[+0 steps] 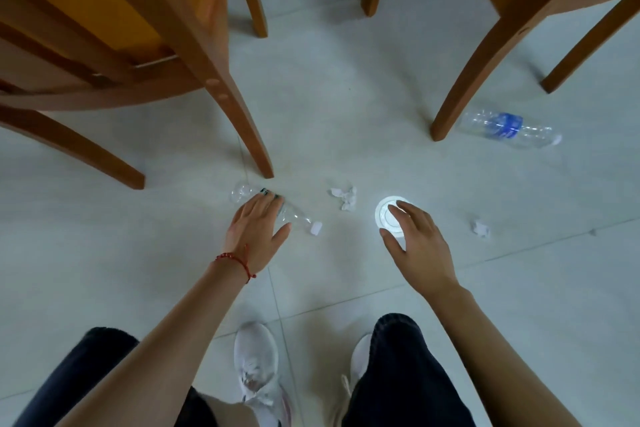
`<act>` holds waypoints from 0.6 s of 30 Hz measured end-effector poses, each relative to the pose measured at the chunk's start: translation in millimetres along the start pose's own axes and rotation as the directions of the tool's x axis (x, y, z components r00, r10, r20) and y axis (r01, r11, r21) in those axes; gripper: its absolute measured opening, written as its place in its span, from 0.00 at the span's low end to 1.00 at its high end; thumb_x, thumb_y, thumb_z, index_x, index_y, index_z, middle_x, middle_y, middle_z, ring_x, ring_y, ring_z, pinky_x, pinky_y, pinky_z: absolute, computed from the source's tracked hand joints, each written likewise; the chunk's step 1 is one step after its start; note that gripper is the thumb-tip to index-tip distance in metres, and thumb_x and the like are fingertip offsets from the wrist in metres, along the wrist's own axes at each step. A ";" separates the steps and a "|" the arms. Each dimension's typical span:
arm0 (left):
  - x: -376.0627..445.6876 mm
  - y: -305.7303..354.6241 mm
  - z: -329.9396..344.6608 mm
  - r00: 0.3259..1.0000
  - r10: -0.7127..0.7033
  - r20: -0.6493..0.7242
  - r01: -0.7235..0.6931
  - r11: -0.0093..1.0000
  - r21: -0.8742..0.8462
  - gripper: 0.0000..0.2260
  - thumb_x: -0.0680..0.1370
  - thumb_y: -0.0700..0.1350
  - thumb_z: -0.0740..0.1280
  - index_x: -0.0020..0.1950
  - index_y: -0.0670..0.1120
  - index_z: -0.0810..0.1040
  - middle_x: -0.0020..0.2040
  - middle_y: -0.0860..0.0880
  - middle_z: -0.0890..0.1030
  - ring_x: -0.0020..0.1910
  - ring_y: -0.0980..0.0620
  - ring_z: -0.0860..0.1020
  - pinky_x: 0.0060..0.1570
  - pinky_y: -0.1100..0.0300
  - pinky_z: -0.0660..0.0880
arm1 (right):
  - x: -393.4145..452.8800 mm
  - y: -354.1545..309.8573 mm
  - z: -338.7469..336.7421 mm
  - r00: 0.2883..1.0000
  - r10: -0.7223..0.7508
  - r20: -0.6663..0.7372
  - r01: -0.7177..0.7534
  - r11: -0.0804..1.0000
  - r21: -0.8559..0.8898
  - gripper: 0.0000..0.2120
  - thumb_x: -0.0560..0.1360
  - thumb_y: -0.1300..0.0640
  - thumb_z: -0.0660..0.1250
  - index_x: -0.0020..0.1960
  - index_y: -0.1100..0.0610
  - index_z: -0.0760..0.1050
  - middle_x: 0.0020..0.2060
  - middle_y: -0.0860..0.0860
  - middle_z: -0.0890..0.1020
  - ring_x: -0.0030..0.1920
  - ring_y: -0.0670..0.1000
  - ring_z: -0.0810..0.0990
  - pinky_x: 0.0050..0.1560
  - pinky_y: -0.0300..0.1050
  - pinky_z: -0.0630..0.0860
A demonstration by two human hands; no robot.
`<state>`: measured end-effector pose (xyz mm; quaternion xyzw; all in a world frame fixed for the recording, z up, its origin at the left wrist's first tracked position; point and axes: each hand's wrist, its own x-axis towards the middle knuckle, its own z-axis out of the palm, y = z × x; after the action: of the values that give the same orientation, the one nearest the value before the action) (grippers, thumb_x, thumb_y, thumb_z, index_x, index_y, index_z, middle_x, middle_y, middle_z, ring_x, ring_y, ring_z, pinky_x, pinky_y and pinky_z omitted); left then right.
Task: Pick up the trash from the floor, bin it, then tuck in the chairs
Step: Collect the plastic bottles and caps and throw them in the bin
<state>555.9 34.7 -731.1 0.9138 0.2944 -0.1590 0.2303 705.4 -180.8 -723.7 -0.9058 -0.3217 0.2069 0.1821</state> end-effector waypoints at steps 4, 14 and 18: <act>39.9 -21.5 46.6 1.000 0.006 -0.003 -0.006 1.000 -0.004 0.29 0.73 0.56 0.51 0.69 0.42 0.64 0.71 0.43 0.66 0.72 0.44 0.60 0.71 0.53 0.55 | 30.3 24.7 52.1 1.000 -0.016 0.000 0.016 1.000 0.016 0.19 0.75 0.55 0.65 0.64 0.60 0.72 0.65 0.57 0.74 0.65 0.59 0.72 0.57 0.54 0.73; 89.8 -81.7 117.6 0.988 0.134 0.071 -0.145 0.970 0.197 0.28 0.75 0.54 0.63 0.71 0.45 0.60 0.73 0.46 0.63 0.73 0.48 0.56 0.71 0.54 0.50 | 88.6 72.8 141.8 0.990 -0.137 -0.041 0.138 0.990 0.013 0.18 0.75 0.55 0.66 0.62 0.62 0.74 0.62 0.58 0.76 0.62 0.60 0.74 0.53 0.53 0.75; 100.9 -88.1 125.6 0.978 0.143 0.153 -0.180 0.945 0.271 0.33 0.71 0.54 0.68 0.71 0.47 0.59 0.73 0.48 0.61 0.73 0.49 0.55 0.71 0.53 0.50 | 95.2 80.0 156.6 0.985 -0.171 -0.031 0.171 0.985 0.003 0.18 0.74 0.53 0.64 0.60 0.61 0.74 0.61 0.59 0.77 0.61 0.60 0.75 0.51 0.53 0.77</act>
<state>560.9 80.4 -908.9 0.9459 0.1768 -0.2399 0.1280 736.3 -145.4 -918.1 -0.8775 -0.3948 0.1773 0.2067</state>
